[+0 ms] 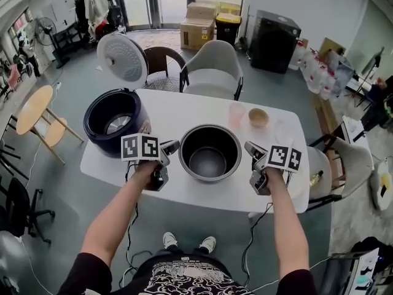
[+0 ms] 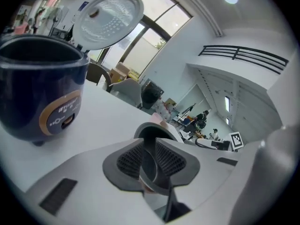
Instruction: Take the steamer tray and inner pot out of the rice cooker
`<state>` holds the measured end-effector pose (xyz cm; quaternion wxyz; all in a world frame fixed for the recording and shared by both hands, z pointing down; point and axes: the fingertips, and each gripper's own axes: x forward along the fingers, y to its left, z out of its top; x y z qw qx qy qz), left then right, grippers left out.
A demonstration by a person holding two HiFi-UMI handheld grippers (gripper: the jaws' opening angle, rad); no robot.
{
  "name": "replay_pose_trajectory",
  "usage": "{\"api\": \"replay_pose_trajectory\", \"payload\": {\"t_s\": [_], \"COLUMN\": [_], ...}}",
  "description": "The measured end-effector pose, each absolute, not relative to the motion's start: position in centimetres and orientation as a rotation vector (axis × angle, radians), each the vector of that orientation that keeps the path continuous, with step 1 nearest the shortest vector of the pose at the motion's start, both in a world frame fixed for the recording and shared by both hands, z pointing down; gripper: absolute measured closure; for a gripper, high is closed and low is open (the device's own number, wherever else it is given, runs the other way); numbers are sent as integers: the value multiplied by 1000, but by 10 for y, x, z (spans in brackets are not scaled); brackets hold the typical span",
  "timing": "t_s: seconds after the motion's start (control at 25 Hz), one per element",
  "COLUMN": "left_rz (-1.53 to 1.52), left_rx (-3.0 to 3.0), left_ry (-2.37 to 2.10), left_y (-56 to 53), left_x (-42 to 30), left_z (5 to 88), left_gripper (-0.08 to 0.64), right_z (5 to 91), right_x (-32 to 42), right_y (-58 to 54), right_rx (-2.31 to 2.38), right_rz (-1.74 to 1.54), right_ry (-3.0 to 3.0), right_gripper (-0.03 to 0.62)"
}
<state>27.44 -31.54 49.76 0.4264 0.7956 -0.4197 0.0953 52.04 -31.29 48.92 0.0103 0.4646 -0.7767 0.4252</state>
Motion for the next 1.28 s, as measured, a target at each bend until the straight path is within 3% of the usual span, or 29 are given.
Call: {"api": "replay_pose_trajectory", "payload": {"t_s": [0.32,0.64,1.28], "left_rz": [264,294,279], "left_rx": [2380,2648,2733], "left_ry": [-1111,-1142,-1299], "left_y": [-299,-267,-267], "left_x": [298,319,290], "left_z": [392,352,338], "left_gripper": [489,505,546], "right_z": [401,352,336], "right_x": [500,490,447], "right_y": [-281,-245,-228], "right_rx": [1620,1774,1768], "right_rz": [760,342,141], "right_ry": [-2468,-2407,-2399], "right_gripper": [564,580,580]}}
